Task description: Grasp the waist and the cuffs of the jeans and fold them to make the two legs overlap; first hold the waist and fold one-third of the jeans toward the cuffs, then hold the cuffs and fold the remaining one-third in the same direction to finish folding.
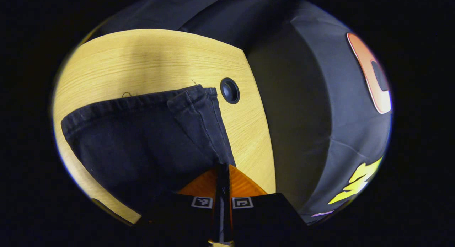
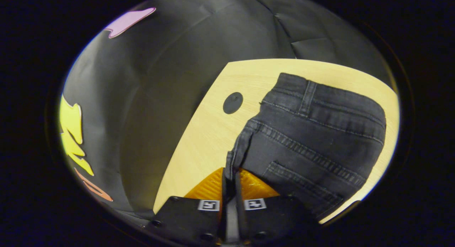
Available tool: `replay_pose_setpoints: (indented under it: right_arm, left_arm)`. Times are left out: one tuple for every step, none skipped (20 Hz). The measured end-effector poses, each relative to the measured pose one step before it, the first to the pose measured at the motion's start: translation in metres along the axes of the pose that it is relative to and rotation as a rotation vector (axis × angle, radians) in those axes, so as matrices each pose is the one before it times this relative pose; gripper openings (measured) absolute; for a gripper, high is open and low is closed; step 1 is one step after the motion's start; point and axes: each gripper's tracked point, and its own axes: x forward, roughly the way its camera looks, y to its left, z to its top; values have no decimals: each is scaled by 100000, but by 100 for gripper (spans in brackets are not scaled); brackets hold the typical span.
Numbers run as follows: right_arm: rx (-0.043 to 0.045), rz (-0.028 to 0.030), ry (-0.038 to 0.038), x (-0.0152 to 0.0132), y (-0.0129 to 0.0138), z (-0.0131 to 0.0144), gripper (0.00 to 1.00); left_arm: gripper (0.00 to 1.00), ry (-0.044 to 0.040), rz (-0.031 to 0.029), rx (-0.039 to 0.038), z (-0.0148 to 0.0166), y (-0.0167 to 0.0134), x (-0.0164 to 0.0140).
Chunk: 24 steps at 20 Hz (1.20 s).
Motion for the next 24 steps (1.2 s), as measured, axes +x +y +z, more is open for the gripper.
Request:
replay_pose_setpoints:
  right_arm:
    - [-104,4925,172,-870,1056,191,50]
    - [-3186,-1322,-424,-400,354,-44,75]
    - [-5492,-3342,-1631,-517,-386,199,100]
    - [-4093,33,-1285,-473,-95,370,90]
    - [-1303,2189,-113,-513,599,88,91]
    - [410,2202,-387,-294,277,-43,92]
    - [876,2235,-1654,-476,189,281,92]
    - [959,979,-1281,-471,-208,341,92]
    - [1382,1273,-1884,-34,-211,138,92]
    - [1532,170,-1598,-380,-569,328,92]
    - [1794,-480,-1795,-588,-861,371,91]
    - [1736,-1954,-1311,-794,-845,182,98]
    - [2056,-2239,-701,-704,-1129,207,98]
    - [2346,-1930,-639,-941,-1092,167,97]
    - [2588,-2230,-719,-877,-1114,263,100]
    - [2729,-2081,-337,-892,-1410,80,97]
    - [2744,-1851,-375,-587,-1334,-213,98]
    - [2687,-1115,54,-404,-1623,-514,100]
    - [2425,-841,674,-269,-1186,-536,97]
    - [2174,-687,1263,-287,-1560,-553,91]
    - [2126,-456,1490,-159,-1278,-478,91]
    - [2285,15,1652,223,-657,-480,92]
    - [2015,200,1770,423,-305,-521,97]
    - [1343,56,1468,562,-73,-515,97]
  left_arm:
    - [25,-2344,-2149,5534,423,-713,-408]
    - [50,-5050,499,7249,892,-381,-974]
    - [75,-5680,1388,9154,1557,-435,-1149]
    - [100,-4896,1745,9142,1360,-136,-1034]
    - [85,-2493,-1318,6972,997,-570,-1221]
    - [98,-1285,-1695,5368,806,-607,-1359]
    - [99,-1470,-754,4301,789,-386,-1482]
    - [99,-1632,-322,4267,-78,-866,-876]
    - [99,-2023,-359,5173,1003,-736,-1579]
    - [99,-2821,-841,5561,396,-332,-975]
    - [99,-2478,-1360,6029,660,-674,-1417]
    - [98,-3017,-1818,5651,748,-985,-1310]
    - [98,-3796,-1815,5235,1064,-996,-1457]
    - [98,-3524,-1052,4705,797,-664,-1301]
    - [99,-4187,-1176,4980,1227,-835,-1408]
    - [98,-3954,-320,3676,896,-729,-1610]
    - [98,-4034,-1072,2451,1167,-844,-1581]
    - [98,-3408,-482,2345,968,-709,-1562]
    - [98,-2973,-734,1935,907,-485,-1384]
    - [98,-1345,-1088,1933,390,-714,-1237]
    - [98,-1000,-419,1377,313,-447,-1062]
    - [98,-624,-477,1506,463,-329,-956]
    - [98,-319,40,544,361,-88,-842]
    - [98,-166,108,-625,287,-50,-974]
